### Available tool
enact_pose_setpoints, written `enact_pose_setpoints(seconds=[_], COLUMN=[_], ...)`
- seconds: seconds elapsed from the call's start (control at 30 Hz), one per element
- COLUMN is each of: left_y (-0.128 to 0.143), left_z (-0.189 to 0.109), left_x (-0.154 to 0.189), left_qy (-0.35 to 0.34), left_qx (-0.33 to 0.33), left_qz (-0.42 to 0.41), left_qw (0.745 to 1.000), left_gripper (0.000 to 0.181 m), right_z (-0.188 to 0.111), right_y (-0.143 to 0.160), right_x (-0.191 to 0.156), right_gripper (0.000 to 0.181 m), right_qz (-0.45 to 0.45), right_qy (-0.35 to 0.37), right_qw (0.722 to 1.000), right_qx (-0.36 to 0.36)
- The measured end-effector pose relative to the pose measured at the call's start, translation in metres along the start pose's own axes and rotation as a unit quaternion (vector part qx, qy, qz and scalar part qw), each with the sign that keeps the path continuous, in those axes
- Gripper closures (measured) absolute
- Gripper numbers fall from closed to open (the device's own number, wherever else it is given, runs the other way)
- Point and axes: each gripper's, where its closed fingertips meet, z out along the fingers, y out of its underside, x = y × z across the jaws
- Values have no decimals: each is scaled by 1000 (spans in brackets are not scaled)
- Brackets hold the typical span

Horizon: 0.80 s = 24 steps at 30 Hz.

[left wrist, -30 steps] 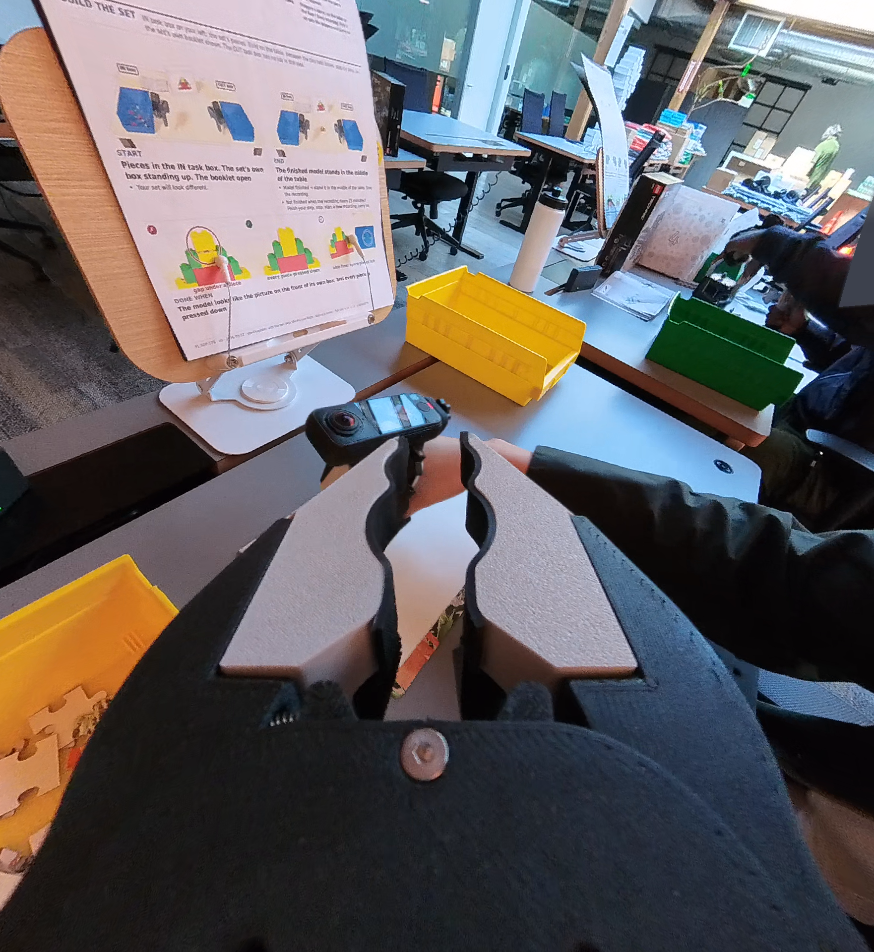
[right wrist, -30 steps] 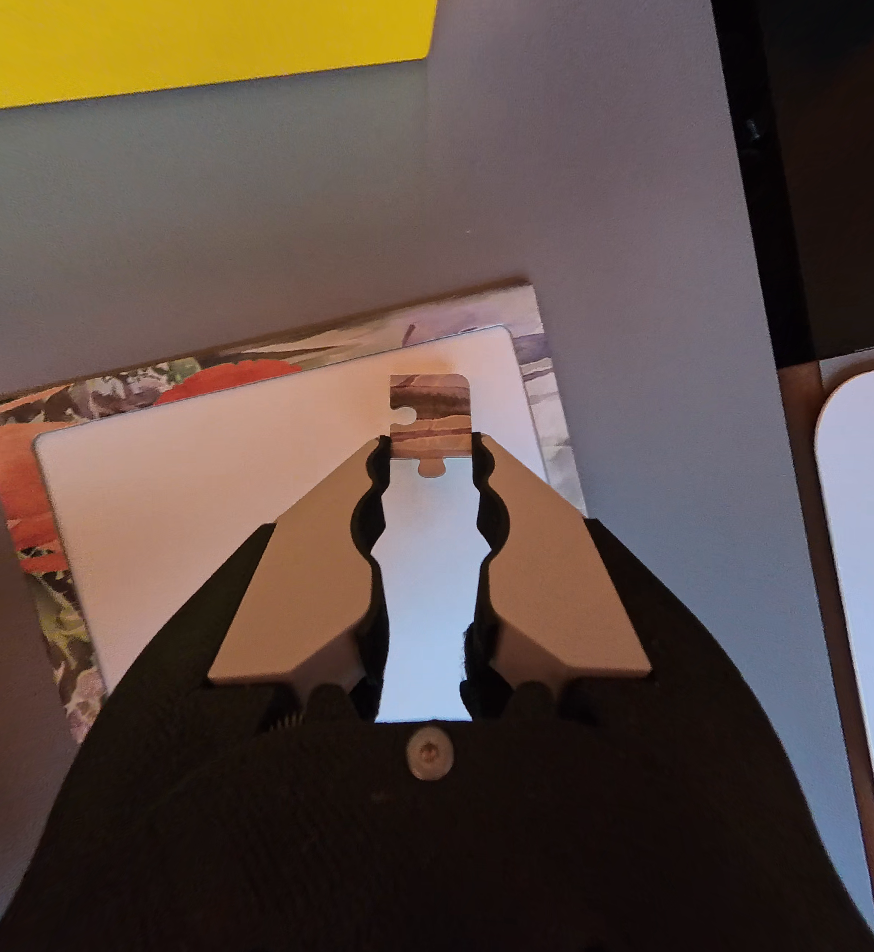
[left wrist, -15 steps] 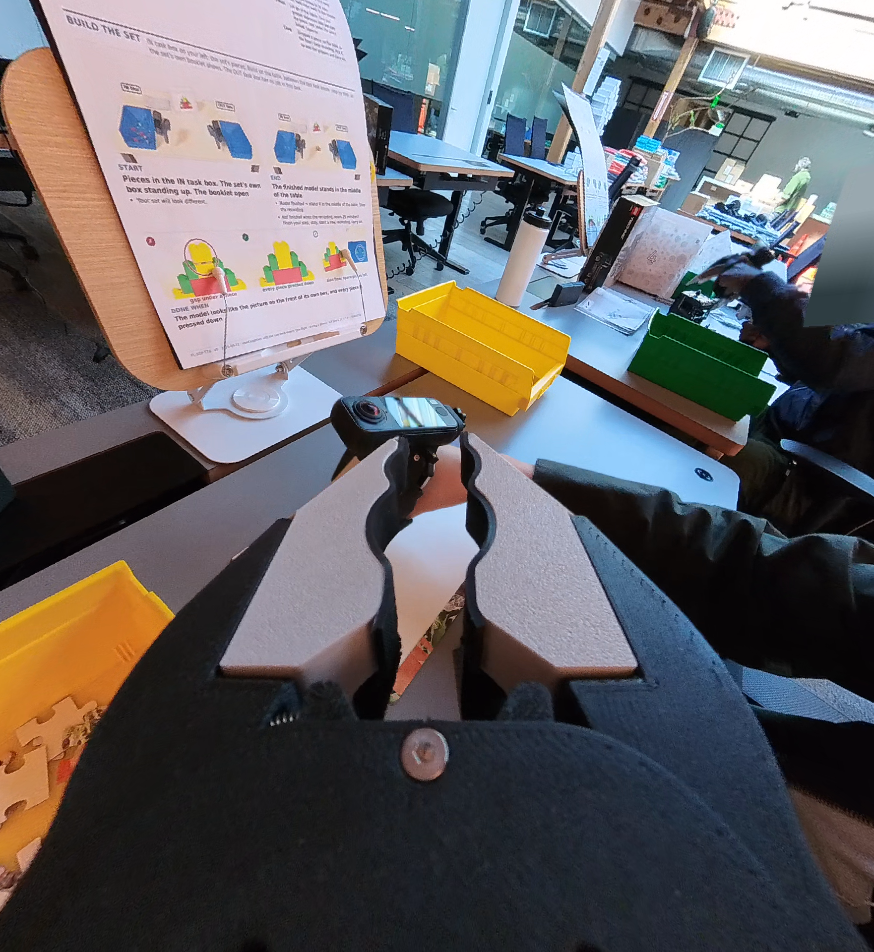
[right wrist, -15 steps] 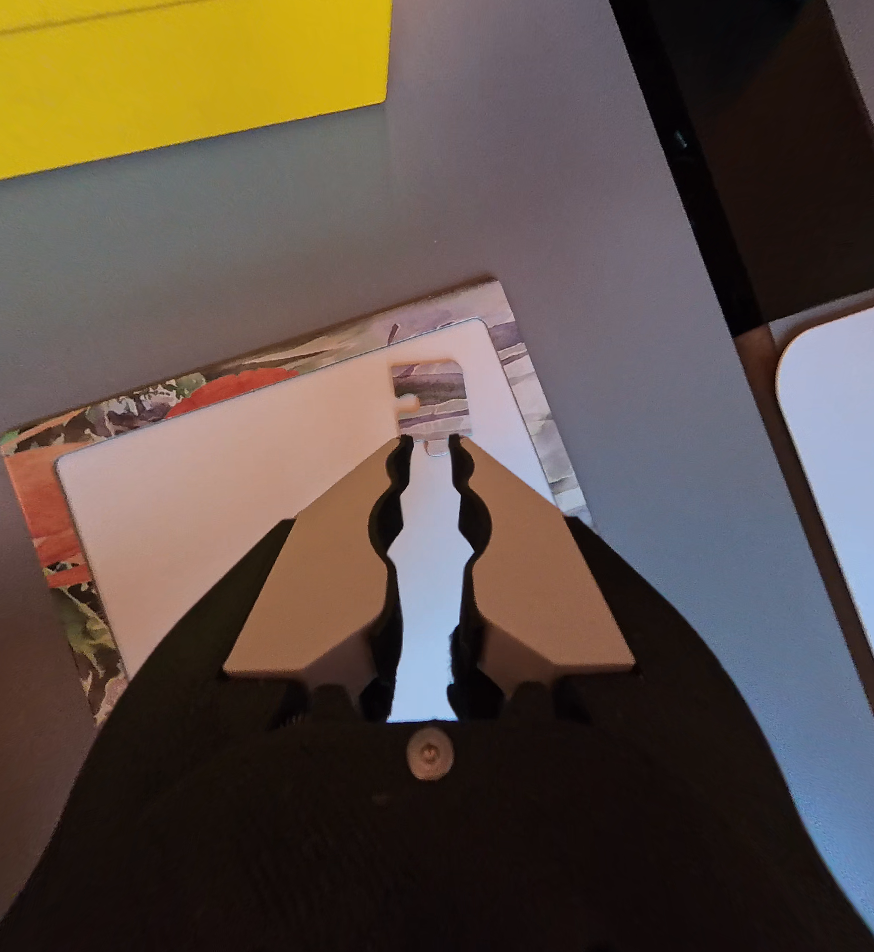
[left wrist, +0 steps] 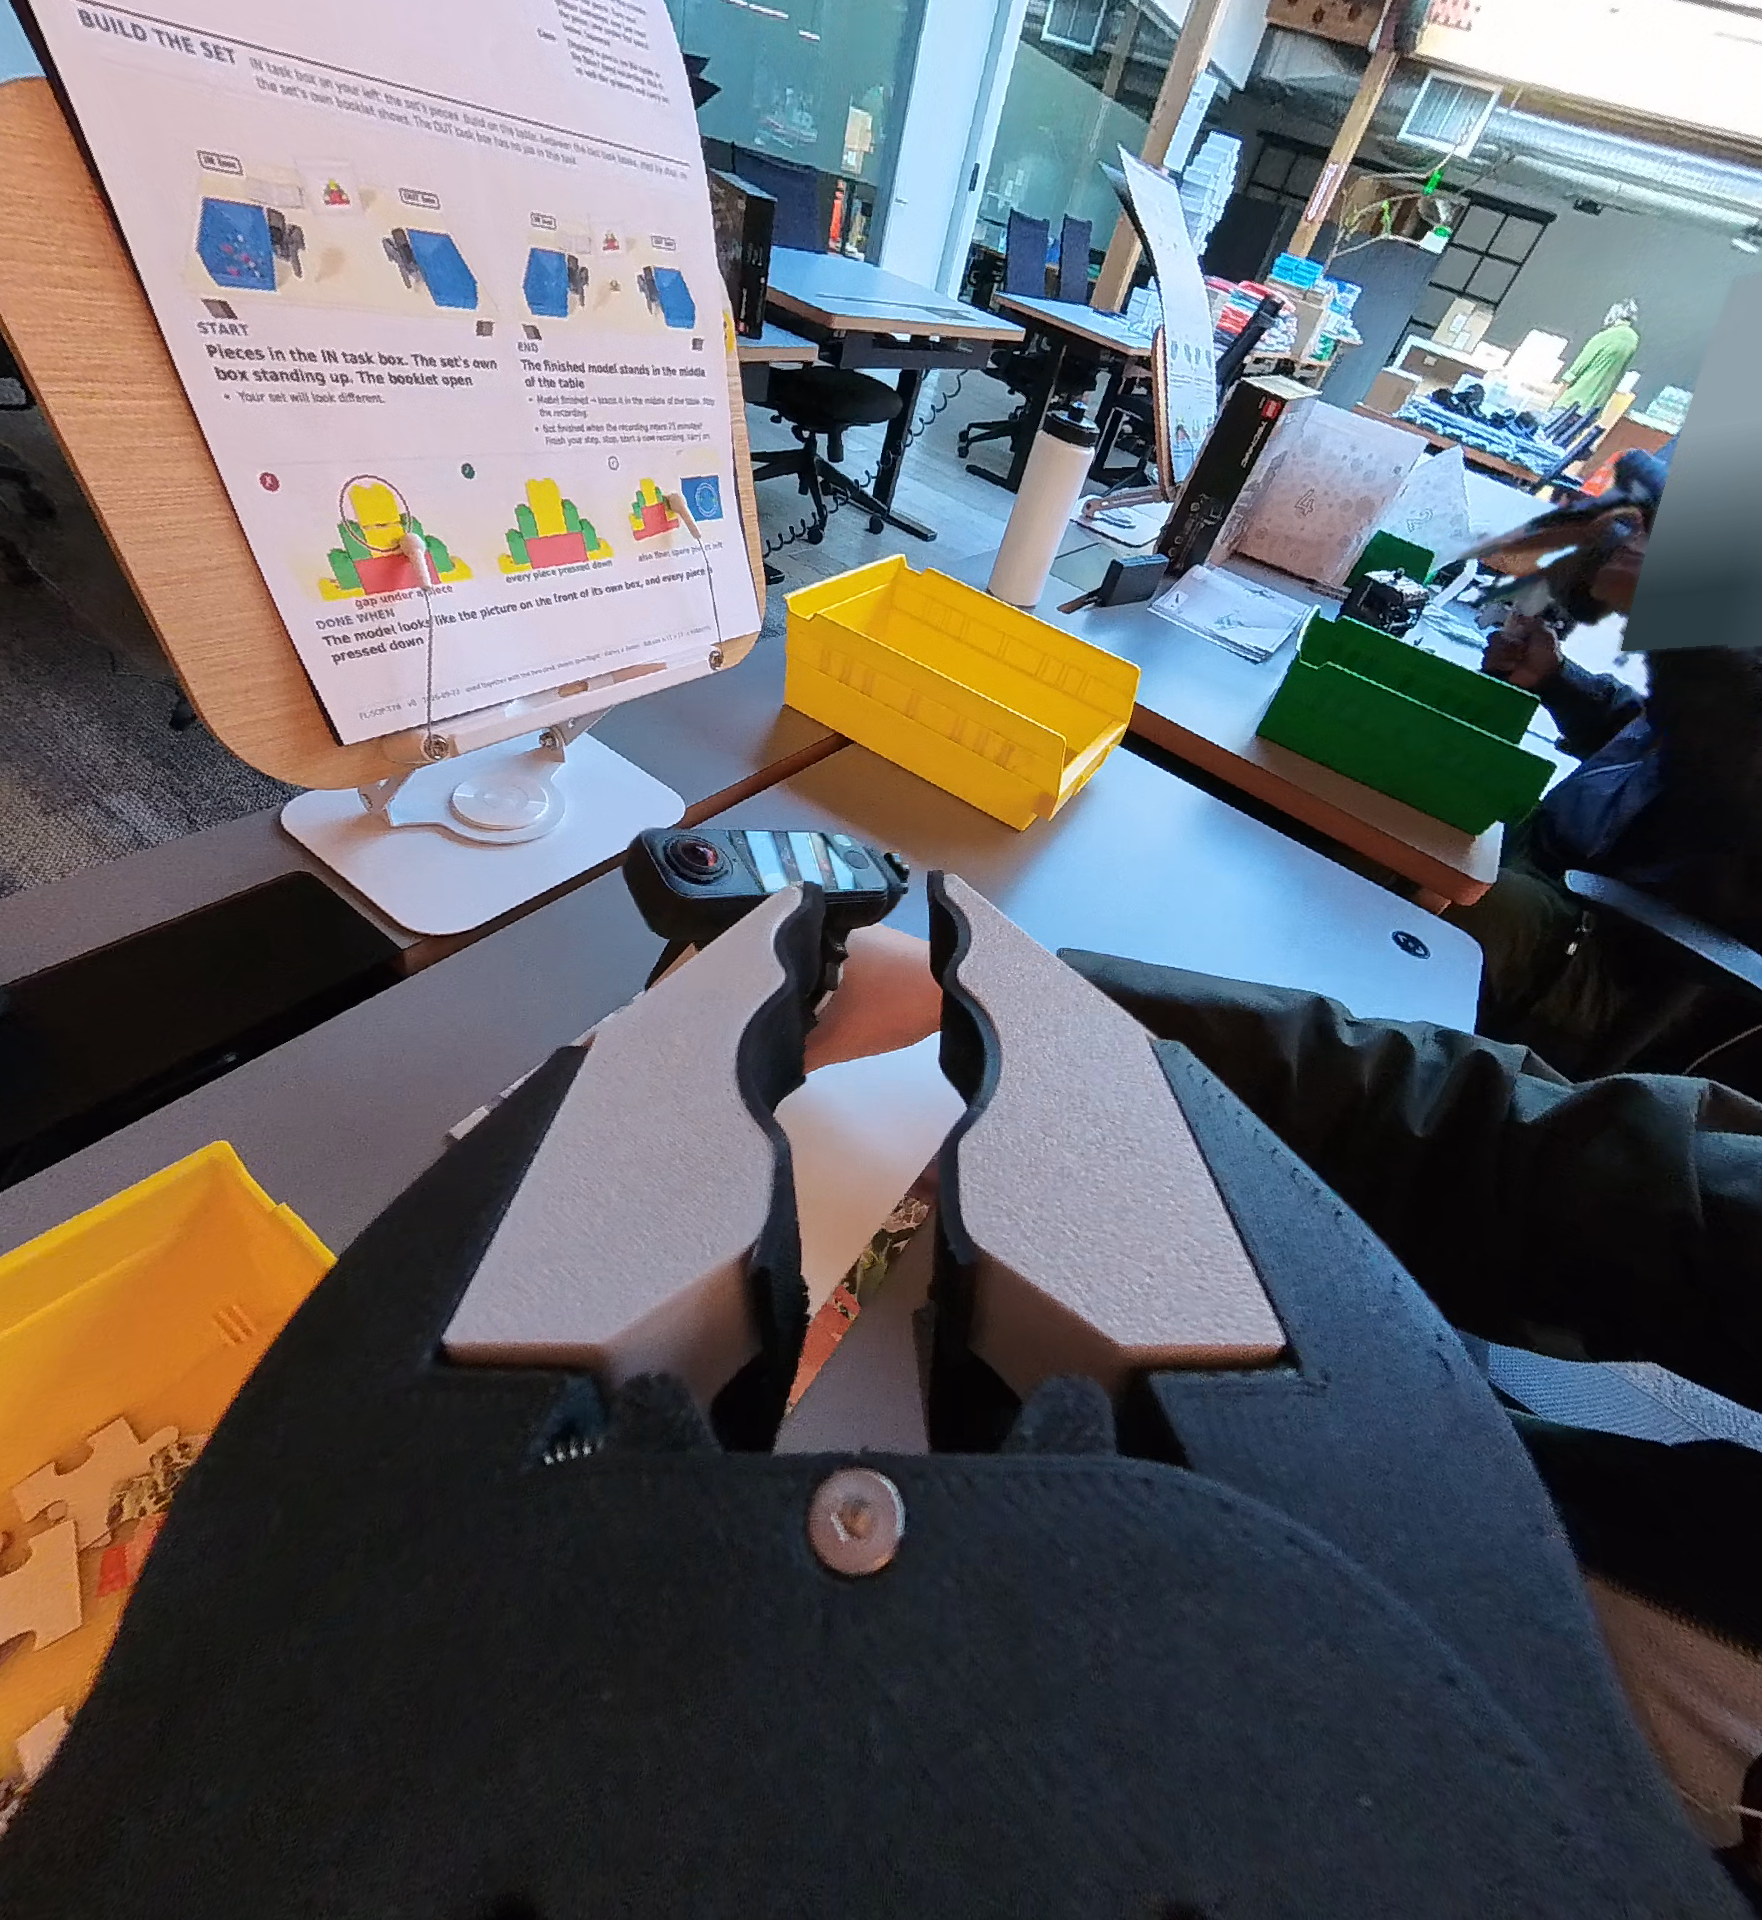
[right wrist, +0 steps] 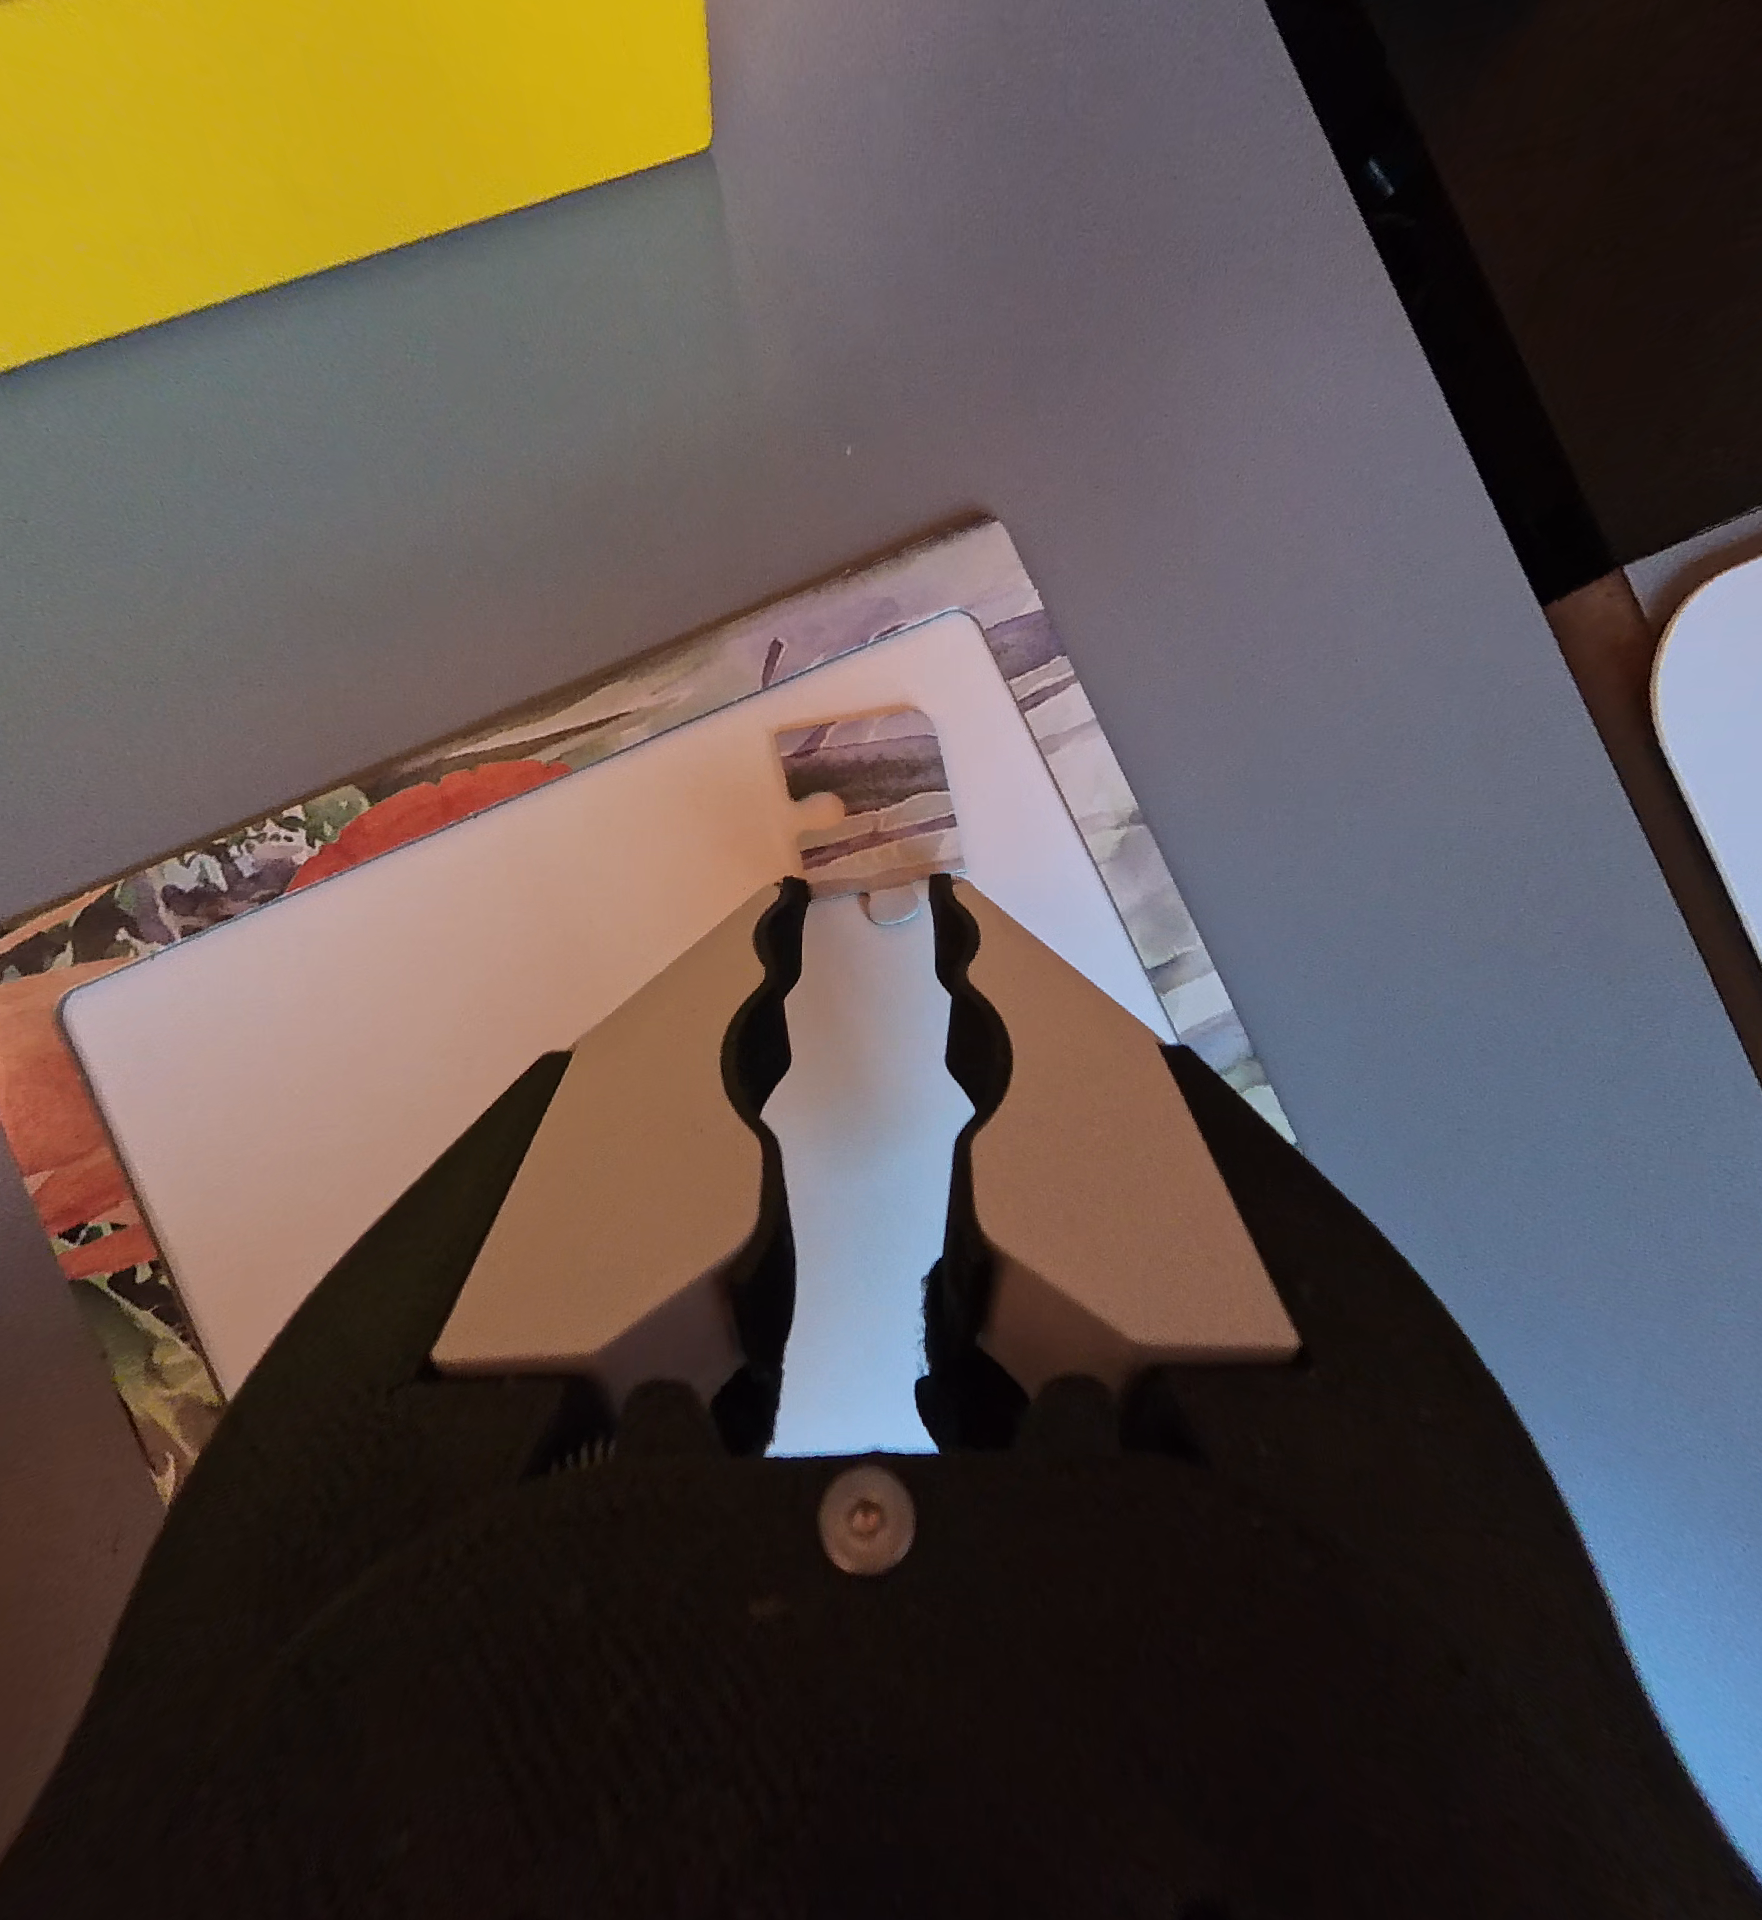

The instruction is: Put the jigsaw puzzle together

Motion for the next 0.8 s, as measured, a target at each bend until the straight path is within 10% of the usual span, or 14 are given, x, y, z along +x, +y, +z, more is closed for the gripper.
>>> enact_pose_setpoints(seconds=[0.8], left_y=[1], left_z=[2], left_x=[4], left_qy=[-2], left_qx=[-5], left_qz=[10], left_qw=[1000], left_gripper=[163], right_z=[11], right_y=[-15], right_x=[13], right_gripper=[158], right_qz=[-65], right_qy=[-13], right_qw=[998], right_qx=[-21])
